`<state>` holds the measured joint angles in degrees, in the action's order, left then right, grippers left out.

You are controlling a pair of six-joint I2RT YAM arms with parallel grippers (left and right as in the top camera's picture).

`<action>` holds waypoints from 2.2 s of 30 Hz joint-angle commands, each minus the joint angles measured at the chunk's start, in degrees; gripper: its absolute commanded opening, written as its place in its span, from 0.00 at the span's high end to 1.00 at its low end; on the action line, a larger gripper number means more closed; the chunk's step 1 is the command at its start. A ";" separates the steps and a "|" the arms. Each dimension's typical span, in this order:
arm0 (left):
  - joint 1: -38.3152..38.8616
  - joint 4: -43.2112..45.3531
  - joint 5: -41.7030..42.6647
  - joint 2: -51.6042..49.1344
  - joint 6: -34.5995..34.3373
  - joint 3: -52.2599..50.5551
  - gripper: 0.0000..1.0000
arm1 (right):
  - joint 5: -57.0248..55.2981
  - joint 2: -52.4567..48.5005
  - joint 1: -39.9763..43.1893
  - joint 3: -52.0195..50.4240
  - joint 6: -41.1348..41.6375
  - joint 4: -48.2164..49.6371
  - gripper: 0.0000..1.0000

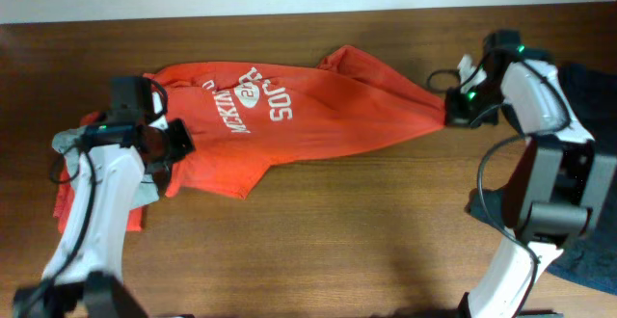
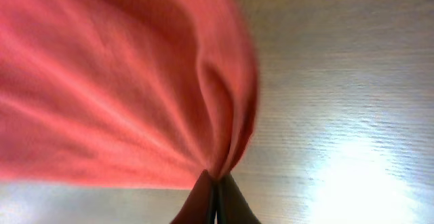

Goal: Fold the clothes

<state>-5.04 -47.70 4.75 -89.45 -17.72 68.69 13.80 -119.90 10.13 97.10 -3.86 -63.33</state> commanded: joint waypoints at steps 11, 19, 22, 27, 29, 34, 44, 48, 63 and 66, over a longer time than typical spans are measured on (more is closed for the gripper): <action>-0.11 -2.58 3.21 25.86 4.55 18.58 1.00 | -3.98 26.21 2.03 18.08 0.28 -13.07 0.96; -0.11 -2.51 3.19 36.00 4.52 22.25 1.00 | -4.04 40.65 2.01 18.12 0.33 -10.27 0.96; -0.11 -2.25 3.17 38.03 4.52 22.60 1.00 | -6.73 45.09 2.01 18.12 2.51 -7.72 0.96; -0.11 -2.01 2.99 36.04 4.52 22.60 1.00 | -7.74 46.40 2.01 18.10 2.86 -5.20 0.96; -0.11 -1.36 3.02 33.51 4.52 22.60 1.00 | -8.44 44.39 2.01 18.10 2.84 -5.25 0.96; -0.11 1.14 2.99 25.09 4.52 22.60 1.00 | -8.48 35.21 2.01 18.10 2.84 -5.22 0.96; 0.00 21.81 9.84 -3.39 4.50 22.80 1.00 | -5.73 9.27 1.90 18.34 6.32 6.38 0.96; -1.42 28.57 14.78 -11.65 2.36 32.33 1.00 | -5.09 7.80 1.97 23.87 9.25 9.99 0.96; -3.28 -14.43 15.19 -12.98 8.44 66.25 1.00 | -11.69 7.06 1.97 47.98 7.10 -15.39 0.96; -3.23 -26.40 14.82 -15.37 8.44 65.99 1.00 | -16.72 5.79 1.97 44.89 7.08 -20.28 0.96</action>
<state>-7.97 -66.59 20.38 -99.44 -10.48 136.25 4.27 -110.98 11.68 145.36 3.79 -81.12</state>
